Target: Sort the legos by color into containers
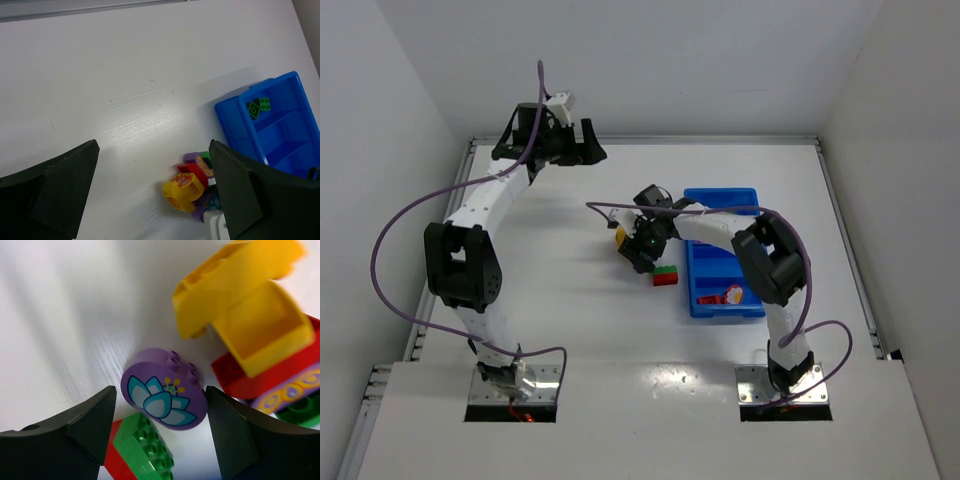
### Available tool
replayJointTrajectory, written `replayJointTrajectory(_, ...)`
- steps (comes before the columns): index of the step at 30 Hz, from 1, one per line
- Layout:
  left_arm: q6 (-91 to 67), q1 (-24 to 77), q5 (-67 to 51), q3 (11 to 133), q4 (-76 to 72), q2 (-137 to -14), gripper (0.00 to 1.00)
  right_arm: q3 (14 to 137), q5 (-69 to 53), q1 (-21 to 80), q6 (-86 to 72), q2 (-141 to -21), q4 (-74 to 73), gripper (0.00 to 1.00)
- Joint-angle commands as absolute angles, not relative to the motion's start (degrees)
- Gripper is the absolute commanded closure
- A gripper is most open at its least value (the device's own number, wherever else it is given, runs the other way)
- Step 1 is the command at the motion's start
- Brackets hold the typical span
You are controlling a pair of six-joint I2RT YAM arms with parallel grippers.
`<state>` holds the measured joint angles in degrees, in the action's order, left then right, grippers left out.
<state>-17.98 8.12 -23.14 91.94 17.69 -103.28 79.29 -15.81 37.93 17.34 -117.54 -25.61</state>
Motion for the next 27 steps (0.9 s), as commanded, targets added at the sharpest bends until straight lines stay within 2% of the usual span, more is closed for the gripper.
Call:
replayJointTrajectory(1,-17.1,7.2,-24.0,92.5,17.4,-103.6,0.01,81.9,-18.2,39.3,21.3,-118.6,-25.8,0.28)
replayJointTrajectory(4,-17.1,7.2,-24.0,92.5,17.9,-103.6,0.01,81.9,-18.7,39.8,21.8,-118.6,-27.1,0.29)
replayJointTrajectory(7,-17.1,7.2,-24.0,92.5,17.9,-103.6,0.01,80.6,-18.2,39.8,21.8,-118.6,-26.5,0.37)
replayJointTrajectory(10,-17.1,7.2,-24.5,92.5,17.9,-103.6,0.01,79.5,-17.7,39.8,21.8,-117.9,-26.5,0.49)
replayJointTrajectory(11,-17.1,7.2,-24.5,92.5,17.9,-103.6,0.01,78.8,-17.7,39.8,21.8,-117.3,-25.8,0.54)
replayJointTrajectory(12,-17.1,7.2,-24.5,92.5,17.9,-104.1,0.01,78.8,-17.7,39.8,21.8,-116.7,-25.8,0.66)
replayJointTrajectory(15,-17.1,7.2,-24.5,92.5,17.9,-104.2,0.01,77.3,-18.2,39.8,21.8,-114.7,-25.2,0.86)
replayJointTrajectory(18,-17.6,7.2,-24.5,92.5,17.9,-104.2,0.01,76.7,-19.4,39.8,21.8,-112.2,-25.2,1.00)
replayJointTrajectory(27,-17.6,7.2,-24.5,92.0,17.9,-103.6,0.01,75.6,-21.9,38.8,20.6,-103.2,-25.2,1.00)
